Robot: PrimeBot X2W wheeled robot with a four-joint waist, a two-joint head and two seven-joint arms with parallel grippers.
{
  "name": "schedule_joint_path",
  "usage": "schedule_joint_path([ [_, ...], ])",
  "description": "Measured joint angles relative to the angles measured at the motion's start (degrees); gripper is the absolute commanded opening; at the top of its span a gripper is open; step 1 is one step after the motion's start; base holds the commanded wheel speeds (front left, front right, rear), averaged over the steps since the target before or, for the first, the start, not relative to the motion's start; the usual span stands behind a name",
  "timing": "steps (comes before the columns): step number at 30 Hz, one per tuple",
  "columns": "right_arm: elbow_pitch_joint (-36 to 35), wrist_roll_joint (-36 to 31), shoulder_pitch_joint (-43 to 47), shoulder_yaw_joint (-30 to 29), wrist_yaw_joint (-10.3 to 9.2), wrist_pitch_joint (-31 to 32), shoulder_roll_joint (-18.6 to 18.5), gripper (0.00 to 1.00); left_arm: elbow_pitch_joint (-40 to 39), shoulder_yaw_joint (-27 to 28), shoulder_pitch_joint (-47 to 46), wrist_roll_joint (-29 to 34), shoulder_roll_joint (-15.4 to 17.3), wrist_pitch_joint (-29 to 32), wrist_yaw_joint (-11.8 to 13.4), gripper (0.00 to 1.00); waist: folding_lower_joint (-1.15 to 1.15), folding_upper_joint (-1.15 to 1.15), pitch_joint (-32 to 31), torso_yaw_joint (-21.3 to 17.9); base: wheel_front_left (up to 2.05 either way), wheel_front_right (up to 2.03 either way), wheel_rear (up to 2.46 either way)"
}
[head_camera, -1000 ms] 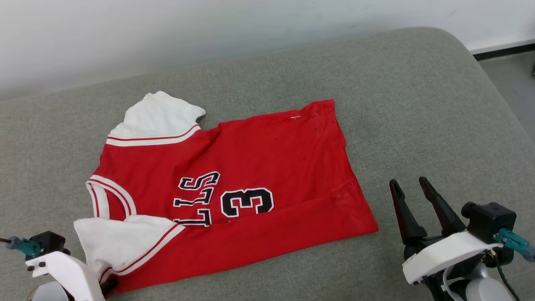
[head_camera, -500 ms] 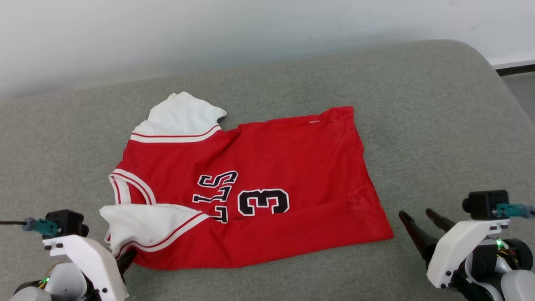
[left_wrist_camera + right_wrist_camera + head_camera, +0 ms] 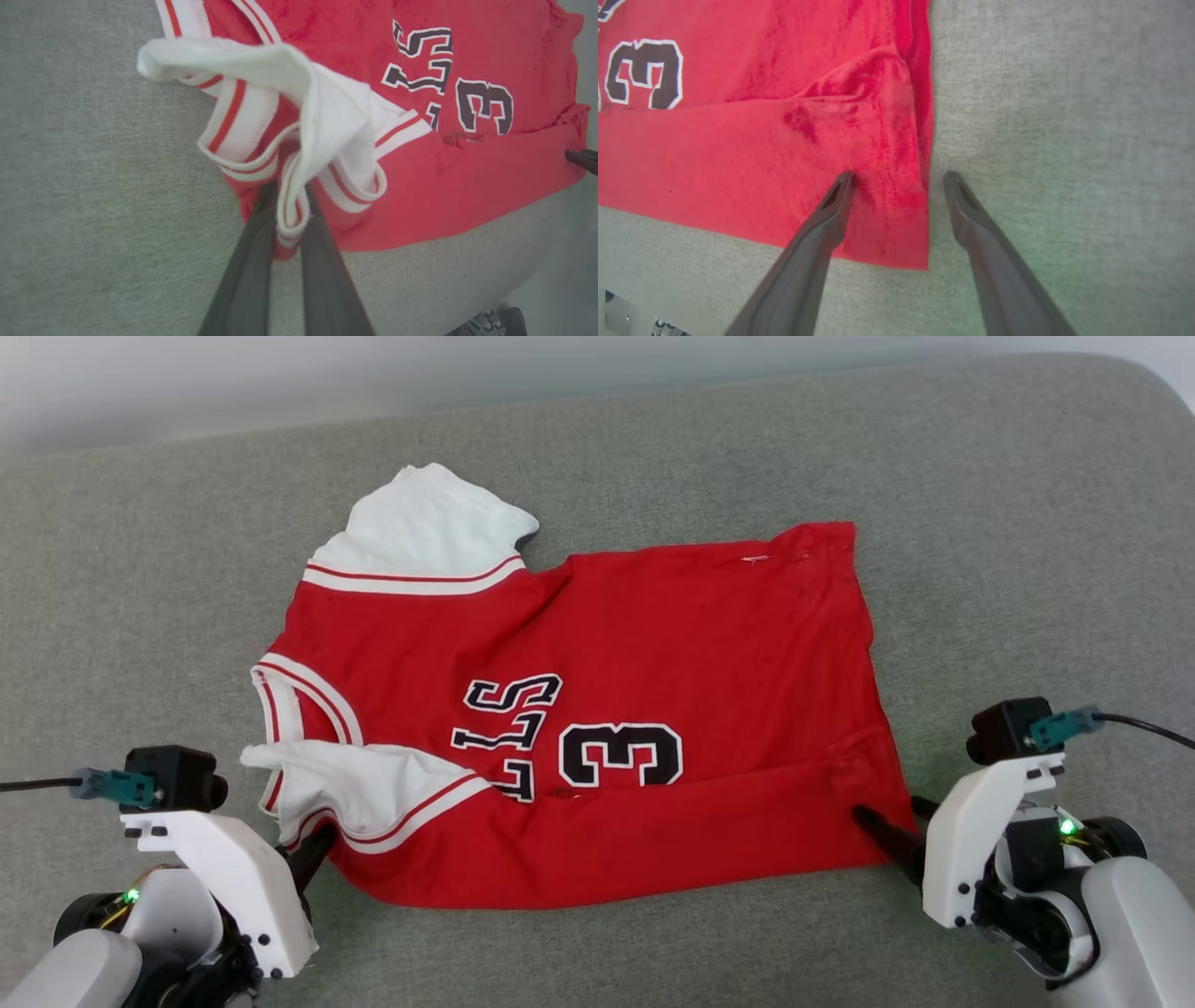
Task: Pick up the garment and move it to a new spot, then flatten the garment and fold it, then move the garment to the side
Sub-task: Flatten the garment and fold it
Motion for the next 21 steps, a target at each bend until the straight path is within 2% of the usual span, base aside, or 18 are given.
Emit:
schedule_joint_path([
  [6,3.5,1.9,-2.6,3.7,-0.18,1.2,-1.1,1.00,1.2,-0.6,-0.6,0.0,-0.8,-0.1,-0.6,0.00,0.00,0.00,0.6,0.9,0.00,0.00,0.00],
  [7,3.9,2.2,-2.8,4.0,-0.19,1.0,-1.2,0.43,1.4,-0.6,-0.6,0.0,-0.8,-0.1,-0.6,0.00,0.00,0.00,0.4,0.9,0.00,0.00,0.00],
  [8,4.3,2.4,-3.0,4.3,-0.19,0.9,-1.4,0.00,1.7,-0.7,-0.6,0.0,-1.0,-0.1,-0.8,0.00,0.00,0.00,0.2,0.9,0.00,0.00,0.00],
  [21,4.1,3.3,-1.6,6.4,-0.08,-1.0,-3.3,0.00,3.4,-2.1,0.5,-1.0,-3.5,-1.3,-1.8,0.00,0.00,0.00,-7.0,1.1,0.00,0.00,0.00],
])
